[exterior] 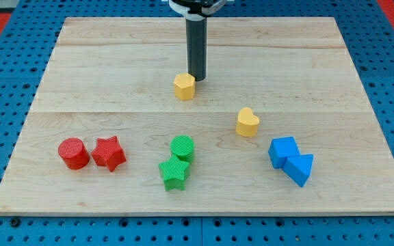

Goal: Adjust the yellow hexagon diagonally top right to the green circle

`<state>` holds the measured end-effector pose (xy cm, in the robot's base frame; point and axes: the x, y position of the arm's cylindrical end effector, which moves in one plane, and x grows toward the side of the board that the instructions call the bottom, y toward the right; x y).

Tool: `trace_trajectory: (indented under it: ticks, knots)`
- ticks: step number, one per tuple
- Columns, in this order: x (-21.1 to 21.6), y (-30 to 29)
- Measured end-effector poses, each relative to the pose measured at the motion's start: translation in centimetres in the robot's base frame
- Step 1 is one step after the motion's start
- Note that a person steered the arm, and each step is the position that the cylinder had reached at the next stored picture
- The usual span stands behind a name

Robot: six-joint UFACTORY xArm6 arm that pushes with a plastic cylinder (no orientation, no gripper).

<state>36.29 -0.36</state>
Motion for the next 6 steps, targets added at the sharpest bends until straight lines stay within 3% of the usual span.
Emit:
trace_trajectory:
  ticks: [1,2,3,4,5,6]
  knots:
    - [-4.0,-1.1]
    - [-0.5,-4.6]
    - [2.0,-2.4]
    - [0.1,-1.2]
    - [-1.9,-6.5]
    - [4.6,-10.1]
